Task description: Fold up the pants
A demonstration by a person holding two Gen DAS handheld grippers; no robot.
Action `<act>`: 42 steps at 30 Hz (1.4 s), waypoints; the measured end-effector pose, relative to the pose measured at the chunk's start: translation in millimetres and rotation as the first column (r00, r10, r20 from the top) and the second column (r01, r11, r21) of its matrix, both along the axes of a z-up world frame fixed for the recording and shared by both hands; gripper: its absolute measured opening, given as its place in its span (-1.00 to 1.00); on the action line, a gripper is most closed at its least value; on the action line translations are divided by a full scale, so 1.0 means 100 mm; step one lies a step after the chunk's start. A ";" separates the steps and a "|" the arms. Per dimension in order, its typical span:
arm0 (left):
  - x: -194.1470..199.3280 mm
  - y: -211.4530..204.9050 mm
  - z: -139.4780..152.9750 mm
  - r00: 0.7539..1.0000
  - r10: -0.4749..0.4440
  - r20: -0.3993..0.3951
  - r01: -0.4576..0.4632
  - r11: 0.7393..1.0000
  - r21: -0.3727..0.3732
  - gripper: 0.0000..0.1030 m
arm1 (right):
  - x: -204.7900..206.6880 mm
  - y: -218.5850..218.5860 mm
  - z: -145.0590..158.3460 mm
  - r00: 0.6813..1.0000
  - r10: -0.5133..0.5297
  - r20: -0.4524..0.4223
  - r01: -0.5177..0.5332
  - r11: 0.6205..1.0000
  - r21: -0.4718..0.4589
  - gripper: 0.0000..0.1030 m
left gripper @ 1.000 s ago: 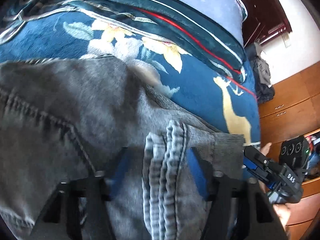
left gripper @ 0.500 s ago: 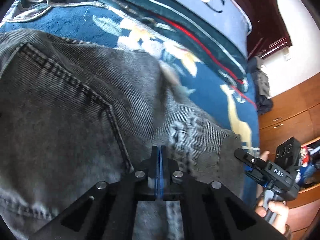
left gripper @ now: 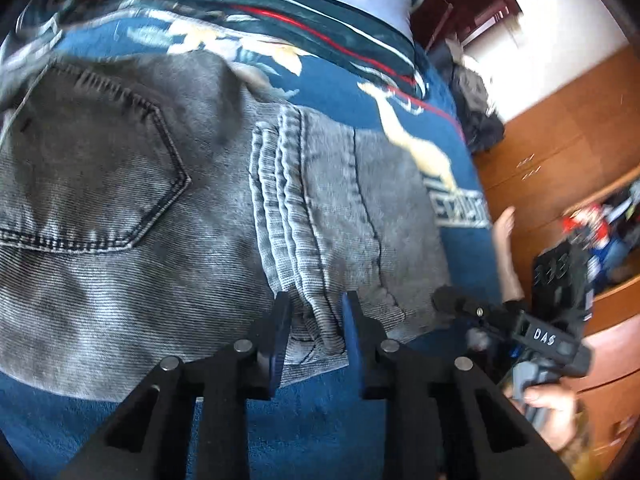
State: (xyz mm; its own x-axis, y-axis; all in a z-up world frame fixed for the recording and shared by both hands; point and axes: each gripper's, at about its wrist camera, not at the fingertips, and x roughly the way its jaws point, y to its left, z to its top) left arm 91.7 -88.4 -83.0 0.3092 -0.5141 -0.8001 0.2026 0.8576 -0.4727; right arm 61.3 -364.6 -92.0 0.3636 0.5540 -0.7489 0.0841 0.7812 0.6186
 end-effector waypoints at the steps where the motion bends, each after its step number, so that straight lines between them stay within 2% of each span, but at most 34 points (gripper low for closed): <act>1: -0.03 -0.05 0.00 1.000 -0.013 0.018 0.013 1.000 0.028 -0.50 | -0.01 0.05 -0.01 1.000 0.008 0.005 -0.007 1.000 -0.029 -0.23; 3: -0.12 -0.06 0.01 0.999 -0.017 0.040 0.016 0.999 0.043 -0.58 | -0.01 0.11 0.00 1.000 0.017 0.014 -0.015 0.995 -0.094 -0.51; 4: -0.15 -0.05 0.04 0.999 -0.016 0.052 0.014 0.999 0.039 -0.59 | -0.04 0.11 0.03 1.000 0.014 0.023 -0.012 0.996 -0.089 -0.62; 7: -0.24 -0.01 0.07 0.997 -0.011 0.073 0.008 0.999 0.053 -0.60 | -0.13 0.16 0.17 0.997 0.007 0.080 0.001 0.995 -0.100 -0.63; 10: -0.19 -0.01 -0.09 1.000 0.009 0.026 -0.010 0.998 0.064 -0.58 | -0.16 0.23 0.02 1.000 0.000 0.031 0.004 0.992 -0.128 -0.59; 11: -0.17 0.00 -0.12 1.000 0.017 0.024 -0.019 0.998 0.065 -0.52 | -0.15 0.24 -0.02 0.999 0.000 0.034 0.005 0.990 -0.143 -0.57; 13: -0.15 0.01 -0.13 0.999 0.035 0.025 -0.037 0.996 0.079 -0.44 | -0.11 0.24 -0.05 0.999 0.009 0.036 -0.004 0.988 -0.153 -0.47; 14: -0.15 0.01 -0.12 0.999 0.042 0.021 -0.044 0.995 0.086 -0.33 | -0.11 0.21 -0.05 0.999 -0.007 0.034 0.012 0.992 -0.128 -0.45; 16: -0.19 0.06 -0.06 0.999 0.048 0.025 -0.050 0.996 0.077 -0.13 | -0.14 0.17 -0.01 0.999 -0.033 0.042 0.037 0.994 -0.104 -0.28; 17: -0.22 0.10 -0.02 0.998 0.053 0.031 -0.055 0.996 0.075 0.10 | -0.17 0.15 0.01 0.998 -0.038 0.056 0.045 0.993 -0.112 -0.22; 18: -0.24 0.15 0.02 0.997 0.062 0.038 -0.065 0.995 0.079 0.25 | -0.20 0.15 0.06 0.996 -0.043 0.077 0.053 0.989 -0.139 -0.09; 19: -0.27 0.20 0.07 0.996 0.067 0.052 -0.071 0.994 0.079 0.27 | -0.24 0.16 0.12 0.994 -0.039 0.105 0.058 0.983 -0.177 0.15; 21: -0.33 0.31 0.17 0.994 0.069 0.086 -0.078 0.991 0.108 0.39 | -0.30 0.19 0.23 0.986 -0.027 0.163 0.069 0.963 -0.261 0.42; 25: -0.39 0.61 0.31 0.988 0.092 0.125 -0.112 0.980 0.164 0.59 | -0.39 0.27 0.34 0.975 -0.027 0.219 0.107 0.927 -0.360 0.59; 27: -0.39 0.80 0.37 0.984 0.122 0.127 -0.143 0.975 0.168 0.84 | -0.43 0.29 0.37 0.970 -0.039 0.241 0.135 0.908 -0.397 0.65; 29: -0.37 1.00 0.44 0.978 0.160 0.130 -0.181 0.970 0.162 0.87 | -0.48 0.30 0.40 0.968 -0.038 0.248 0.141 0.899 -0.414 0.67; 33: -0.28 1.49 0.56 0.957 0.275 0.095 -0.283 0.955 0.088 0.91 | -0.58 0.46 0.50 0.965 0.002 0.264 0.112 0.902 -0.417 0.67; 37: -0.19 2.00 0.64 0.909 0.411 0.067 -0.414 0.910 0.034 0.93 | -0.63 0.79 0.62 0.956 0.085 0.281 0.038 0.914 -0.405 0.67; 42: -0.13 2.56 0.66 0.855 0.519 0.027 -0.519 0.855 0.011 0.94 | -0.60 1.28 0.70 0.937 0.206 0.282 -0.080 0.913 -0.401 0.67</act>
State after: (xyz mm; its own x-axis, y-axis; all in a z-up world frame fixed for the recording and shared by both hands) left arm 78.6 168.1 -16.8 0.5447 -0.2606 -0.7971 -0.2638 0.8490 -0.4579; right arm 1.1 -236.3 -21.5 0.5509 0.3159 -0.7725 -0.1938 0.9487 0.2498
